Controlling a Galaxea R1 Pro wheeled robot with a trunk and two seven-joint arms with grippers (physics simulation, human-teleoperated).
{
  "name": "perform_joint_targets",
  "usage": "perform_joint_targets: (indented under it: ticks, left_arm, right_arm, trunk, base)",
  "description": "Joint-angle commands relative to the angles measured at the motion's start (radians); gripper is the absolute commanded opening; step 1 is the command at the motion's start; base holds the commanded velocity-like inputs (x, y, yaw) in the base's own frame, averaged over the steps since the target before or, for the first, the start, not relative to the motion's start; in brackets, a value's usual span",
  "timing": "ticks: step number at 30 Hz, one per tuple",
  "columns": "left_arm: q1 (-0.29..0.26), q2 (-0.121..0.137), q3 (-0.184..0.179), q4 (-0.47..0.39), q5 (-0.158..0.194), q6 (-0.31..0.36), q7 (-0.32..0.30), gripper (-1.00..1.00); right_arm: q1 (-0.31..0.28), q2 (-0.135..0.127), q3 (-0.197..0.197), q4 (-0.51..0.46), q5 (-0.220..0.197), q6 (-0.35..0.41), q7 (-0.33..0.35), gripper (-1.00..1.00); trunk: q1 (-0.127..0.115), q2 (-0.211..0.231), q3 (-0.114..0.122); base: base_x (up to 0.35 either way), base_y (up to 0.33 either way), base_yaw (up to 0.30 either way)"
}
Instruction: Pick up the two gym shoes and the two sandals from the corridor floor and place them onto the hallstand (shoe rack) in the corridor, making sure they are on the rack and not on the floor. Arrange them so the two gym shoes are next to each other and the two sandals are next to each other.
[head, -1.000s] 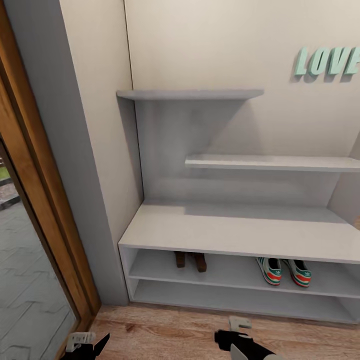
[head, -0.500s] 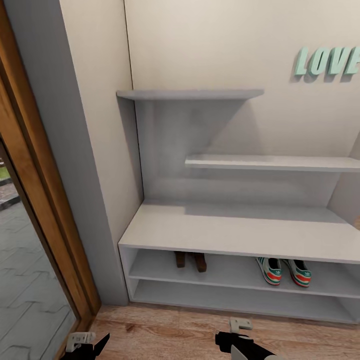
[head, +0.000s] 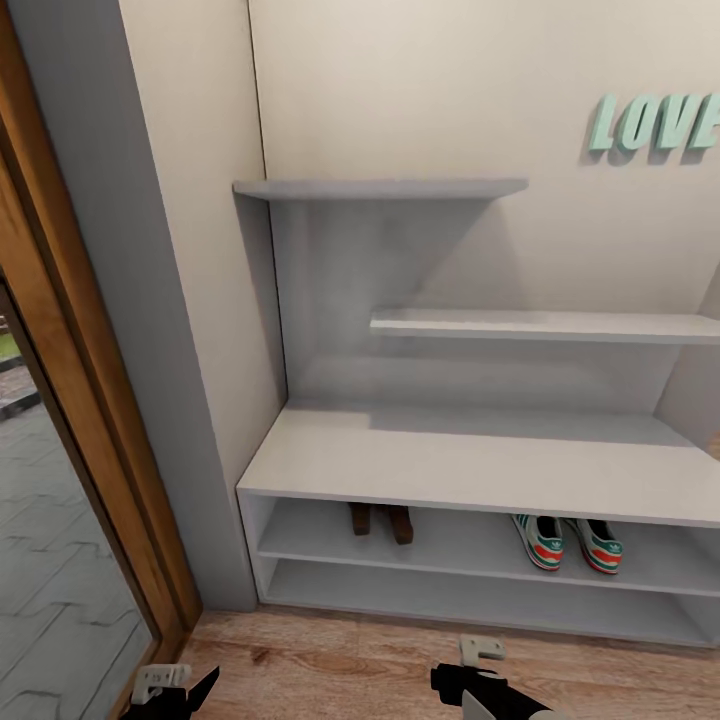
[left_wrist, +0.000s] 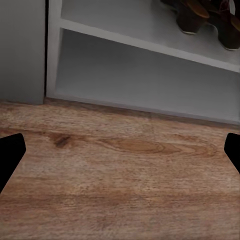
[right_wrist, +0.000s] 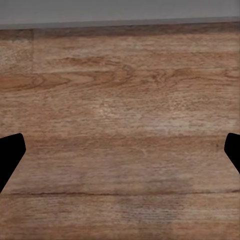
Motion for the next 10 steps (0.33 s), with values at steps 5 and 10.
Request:
perform_joint_targets:
  ticks: [5,10]
  left_arm:
    - [-0.001,0.000,0.001,0.001,0.004,-0.001,-0.005,1.00]
    - [-0.001,0.000,0.001,0.001,0.004,-0.001,-0.006,1.00]
  right_arm:
    - [0.000,0.001,0.008,-0.001,-0.009,0.003,-0.005,1.00]
    - [0.000,0.001,0.010,-0.001,-0.009,0.003,-0.005,1.00]
  trunk:
    - [0.000,0.000,-0.001]
    - [0.000,0.000,-0.001]
  base:
    - [0.000,0.000,0.000]
    - [0.000,0.000,0.000]
